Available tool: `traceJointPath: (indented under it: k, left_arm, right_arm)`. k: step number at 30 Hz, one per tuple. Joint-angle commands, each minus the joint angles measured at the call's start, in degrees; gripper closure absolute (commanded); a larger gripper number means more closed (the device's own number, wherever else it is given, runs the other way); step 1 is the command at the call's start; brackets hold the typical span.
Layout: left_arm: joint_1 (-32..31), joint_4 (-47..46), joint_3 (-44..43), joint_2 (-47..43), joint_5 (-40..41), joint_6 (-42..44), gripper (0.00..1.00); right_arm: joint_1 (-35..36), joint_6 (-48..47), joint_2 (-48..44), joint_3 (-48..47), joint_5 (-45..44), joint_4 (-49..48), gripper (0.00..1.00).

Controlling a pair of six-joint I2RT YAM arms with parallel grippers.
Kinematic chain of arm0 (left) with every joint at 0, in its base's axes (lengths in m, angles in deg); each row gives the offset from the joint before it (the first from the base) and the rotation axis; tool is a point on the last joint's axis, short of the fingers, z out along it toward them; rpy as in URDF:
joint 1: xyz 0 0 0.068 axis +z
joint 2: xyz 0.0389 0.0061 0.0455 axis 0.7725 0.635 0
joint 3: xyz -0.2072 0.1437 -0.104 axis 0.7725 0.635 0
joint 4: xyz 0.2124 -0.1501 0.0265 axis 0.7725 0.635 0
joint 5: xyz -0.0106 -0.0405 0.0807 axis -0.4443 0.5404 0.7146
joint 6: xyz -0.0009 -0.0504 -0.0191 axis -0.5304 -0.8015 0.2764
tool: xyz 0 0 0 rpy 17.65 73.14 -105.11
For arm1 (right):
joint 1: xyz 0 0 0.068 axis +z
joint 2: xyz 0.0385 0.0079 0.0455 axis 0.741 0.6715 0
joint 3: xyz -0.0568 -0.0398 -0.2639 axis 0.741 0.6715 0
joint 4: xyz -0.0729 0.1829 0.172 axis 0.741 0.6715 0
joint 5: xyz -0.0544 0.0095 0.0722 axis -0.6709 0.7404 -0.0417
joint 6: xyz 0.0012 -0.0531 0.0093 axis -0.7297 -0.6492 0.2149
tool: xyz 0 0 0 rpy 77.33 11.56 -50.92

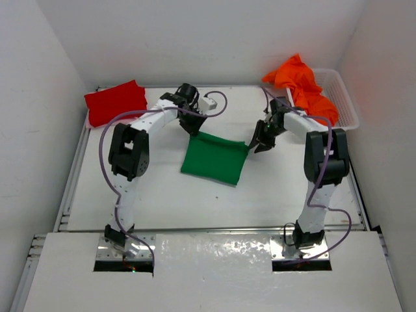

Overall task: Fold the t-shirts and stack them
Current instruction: Fold the long partially folded tshirt into a neat square

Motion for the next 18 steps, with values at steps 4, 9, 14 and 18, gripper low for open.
traceJointPath:
  k: [4, 9, 14, 18]
  left_arm:
    - [2.5, -11.8, -15.7, 7.0, 17.7, -7.4, 0.56]
    - [3.0, -14.0, -16.6, 5.2, 11.3, -7.1, 0.3]
    - [5.2, -14.5, -7.2, -0.7, -0.3, -7.7, 0.33]
    - [6.7, -10.4, -4.5, 0.4, -13.7, -7.1, 0.32]
  right_arm:
    - [-2.7, -3.3, 7.7, -17.6, -16.7, 0.7, 0.63]
    - [-1.5, -6.0, 0.8, -14.0, -18.5, -3.9, 0.69]
    - [1.4, -8.6, -5.0, -2.3, -9.5, -19.2, 0.53]
    - [1.6, -9.0, -0.2, -4.1, -4.7, -17.3, 0.46]
